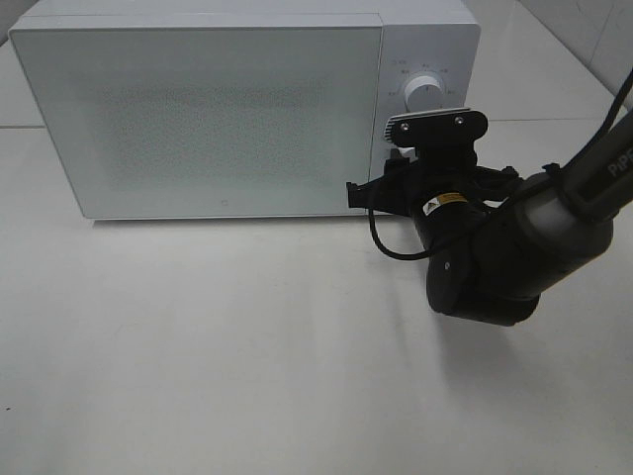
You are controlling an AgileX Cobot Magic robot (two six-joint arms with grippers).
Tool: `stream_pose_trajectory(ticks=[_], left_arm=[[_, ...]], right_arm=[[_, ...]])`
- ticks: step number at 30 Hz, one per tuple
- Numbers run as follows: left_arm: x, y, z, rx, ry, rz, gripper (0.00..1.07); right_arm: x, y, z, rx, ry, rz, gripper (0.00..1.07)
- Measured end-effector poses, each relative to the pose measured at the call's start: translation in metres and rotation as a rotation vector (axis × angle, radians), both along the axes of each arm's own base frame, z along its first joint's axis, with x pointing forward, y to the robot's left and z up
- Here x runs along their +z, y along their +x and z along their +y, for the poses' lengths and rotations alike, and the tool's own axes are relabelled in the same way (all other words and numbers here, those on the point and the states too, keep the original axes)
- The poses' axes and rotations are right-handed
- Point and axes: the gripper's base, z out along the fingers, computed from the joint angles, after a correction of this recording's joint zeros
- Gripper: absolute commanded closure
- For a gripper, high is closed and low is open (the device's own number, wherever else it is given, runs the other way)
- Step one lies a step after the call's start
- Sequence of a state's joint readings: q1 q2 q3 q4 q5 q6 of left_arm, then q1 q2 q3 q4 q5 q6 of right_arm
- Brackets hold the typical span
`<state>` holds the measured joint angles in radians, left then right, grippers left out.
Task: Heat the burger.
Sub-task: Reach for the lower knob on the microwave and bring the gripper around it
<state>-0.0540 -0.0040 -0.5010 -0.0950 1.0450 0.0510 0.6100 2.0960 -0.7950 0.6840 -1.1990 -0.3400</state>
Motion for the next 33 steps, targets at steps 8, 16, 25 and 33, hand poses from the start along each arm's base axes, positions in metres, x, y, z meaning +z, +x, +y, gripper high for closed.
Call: stream_pose_trajectory(ticks=[8, 16, 25, 33], left_arm=[[0.0000, 0.0000, 0.0000, 0.000, 0.000, 0.000, 0.10], [0.0000, 0.0000, 0.0000, 0.000, 0.000, 0.000, 0.10], [0.0000, 0.0000, 0.0000, 0.000, 0.000, 0.000, 0.10], [0.0000, 0.0000, 0.0000, 0.000, 0.000, 0.000, 0.10]], right_arm=[[-0.0001, 0.0000, 0.0003, -0.004, 0.081, -0.001, 1.04], [-0.0005, 0.0002, 0.0008, -0.019, 0.306, 0.001, 1.04], [-0.0012, -0.0007, -0.0001, -0.059, 0.581, 0.009, 1.04], [-0.0012, -0.0009, 0.0003, -0.073, 0.688, 0.012, 1.03]])
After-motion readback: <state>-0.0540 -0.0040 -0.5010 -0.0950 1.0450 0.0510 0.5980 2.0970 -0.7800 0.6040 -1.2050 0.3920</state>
